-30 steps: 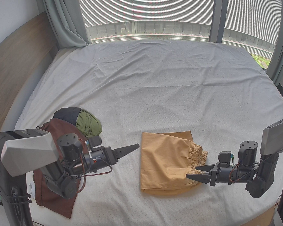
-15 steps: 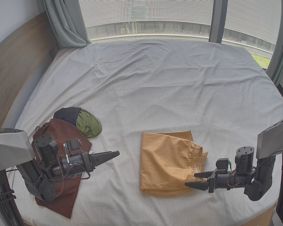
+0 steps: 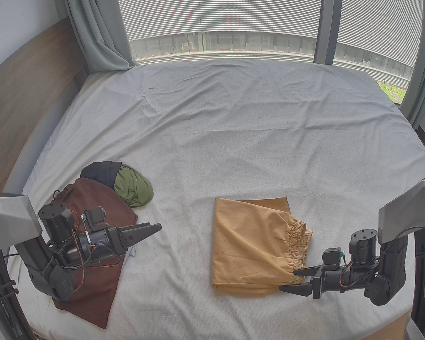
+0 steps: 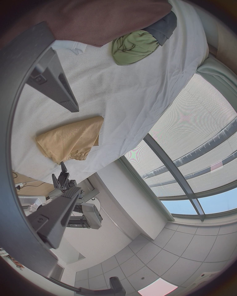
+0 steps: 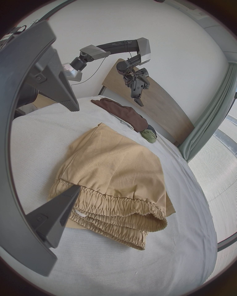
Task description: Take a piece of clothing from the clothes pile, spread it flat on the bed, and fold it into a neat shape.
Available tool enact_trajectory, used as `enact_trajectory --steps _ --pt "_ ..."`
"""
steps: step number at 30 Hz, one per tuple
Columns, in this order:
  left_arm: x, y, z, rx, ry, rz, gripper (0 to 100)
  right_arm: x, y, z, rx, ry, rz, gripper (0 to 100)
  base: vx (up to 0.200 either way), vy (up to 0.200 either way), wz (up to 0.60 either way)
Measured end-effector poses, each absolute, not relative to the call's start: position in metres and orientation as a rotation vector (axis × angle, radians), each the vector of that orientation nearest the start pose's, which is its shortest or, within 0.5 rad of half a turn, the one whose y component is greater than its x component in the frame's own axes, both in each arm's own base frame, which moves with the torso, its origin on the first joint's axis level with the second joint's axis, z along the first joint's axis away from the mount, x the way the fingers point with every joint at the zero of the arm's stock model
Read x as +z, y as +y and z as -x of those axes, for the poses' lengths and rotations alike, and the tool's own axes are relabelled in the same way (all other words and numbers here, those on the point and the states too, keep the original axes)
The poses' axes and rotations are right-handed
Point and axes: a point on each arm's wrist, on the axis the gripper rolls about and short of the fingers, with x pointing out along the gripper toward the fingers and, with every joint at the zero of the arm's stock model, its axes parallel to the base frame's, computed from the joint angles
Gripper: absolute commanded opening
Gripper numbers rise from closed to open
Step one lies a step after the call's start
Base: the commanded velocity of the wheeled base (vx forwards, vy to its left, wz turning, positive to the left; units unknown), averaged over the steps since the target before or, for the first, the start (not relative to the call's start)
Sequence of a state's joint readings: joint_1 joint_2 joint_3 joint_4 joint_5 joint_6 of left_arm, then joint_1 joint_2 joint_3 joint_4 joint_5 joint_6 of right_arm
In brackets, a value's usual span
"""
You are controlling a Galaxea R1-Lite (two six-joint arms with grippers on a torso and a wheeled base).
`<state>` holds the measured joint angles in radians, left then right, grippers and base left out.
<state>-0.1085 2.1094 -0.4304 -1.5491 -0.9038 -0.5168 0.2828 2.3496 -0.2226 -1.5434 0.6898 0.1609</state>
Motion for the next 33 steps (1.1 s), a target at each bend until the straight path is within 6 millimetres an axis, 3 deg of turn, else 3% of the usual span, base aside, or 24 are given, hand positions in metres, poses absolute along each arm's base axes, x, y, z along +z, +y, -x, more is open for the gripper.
enact_trajectory --steps 16,26,33 --pt "0.056 -0.05 -0.299 -0.953 0.381 0.48 100 -0.037 0.086 -0.253 0.883 0.689 -0.273 100 0.0 0.0 0.0" --pt "0.053 -0.049 -0.302 -0.948 0.367 0.449 100 -0.011 0.072 -0.257 0.85 0.589 -0.274 100 0.0 0.0 0.0" --pt "0.052 -0.05 -0.3 -0.963 0.334 0.378 100 -0.005 0.063 -0.261 0.82 0.548 -0.254 100 0.0 0.0 0.0"
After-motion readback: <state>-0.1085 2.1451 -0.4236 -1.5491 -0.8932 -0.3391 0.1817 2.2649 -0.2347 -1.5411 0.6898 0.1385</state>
